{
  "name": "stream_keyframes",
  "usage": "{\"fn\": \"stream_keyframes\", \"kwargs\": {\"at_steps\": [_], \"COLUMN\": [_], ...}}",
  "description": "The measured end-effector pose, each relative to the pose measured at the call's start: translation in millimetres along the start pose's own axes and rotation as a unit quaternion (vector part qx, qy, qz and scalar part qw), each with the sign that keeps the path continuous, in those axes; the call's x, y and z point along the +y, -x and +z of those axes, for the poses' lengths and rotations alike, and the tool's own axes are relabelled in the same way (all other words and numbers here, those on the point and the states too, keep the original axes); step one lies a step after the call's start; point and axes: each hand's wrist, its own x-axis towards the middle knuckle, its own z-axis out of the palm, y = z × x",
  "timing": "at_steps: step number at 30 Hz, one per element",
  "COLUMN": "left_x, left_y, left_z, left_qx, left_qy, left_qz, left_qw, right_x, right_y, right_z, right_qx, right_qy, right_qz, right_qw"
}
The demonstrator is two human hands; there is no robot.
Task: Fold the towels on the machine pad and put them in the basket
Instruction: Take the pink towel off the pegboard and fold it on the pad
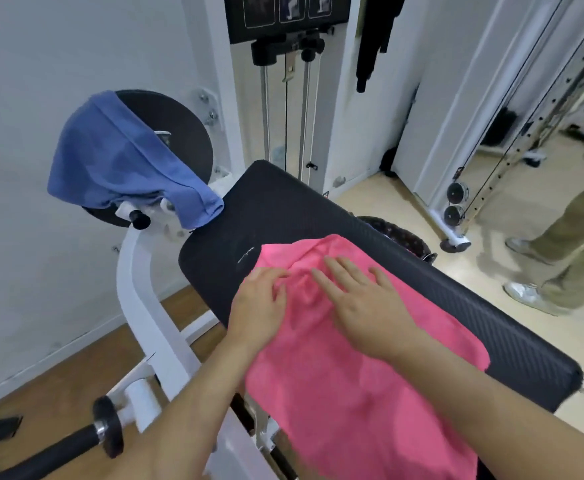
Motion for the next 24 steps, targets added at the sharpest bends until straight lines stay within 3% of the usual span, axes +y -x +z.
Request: {"fn": "stream_keyframes", "kwargs": {"at_steps": [5, 9, 14, 20, 22, 24], "left_x": [-48, -55, -73, -96, -107, -121], "left_y": [-14, -23, -51, -77, -78, -78], "left_z": [-1, -2, -18, -37, -40, -42], "left_qx": [-0.055, -0.068, -0.037, -0.037, -0.065, -0.104], "left_qy": [-0.059, 0.067, 0.099, 0.115, 0.149, 0.170], "left_qz": [-0.094, -0.147, -0.090, -0.101, -0.134, -0.166], "left_qw": [0.992, 0.985, 0.990, 0.987, 0.978, 0.966], "right_x": [-9, -17, -12, 8, 14, 18], "right_y": [-41, -81, -113, -157, -175, -189], "right_z": [3, -4, -4, -29, -37, -42], "right_qx": [0.056, 0.065, 0.033, 0.015, -0.009, -0.007], "right_qy": [0.072, 0.112, 0.126, -0.092, -0.200, -0.322], "right_qz": [0.028, 0.064, 0.072, 0.211, 0.261, 0.312], "right_qw": [0.995, 0.990, 0.989, 0.973, 0.944, 0.894]}}
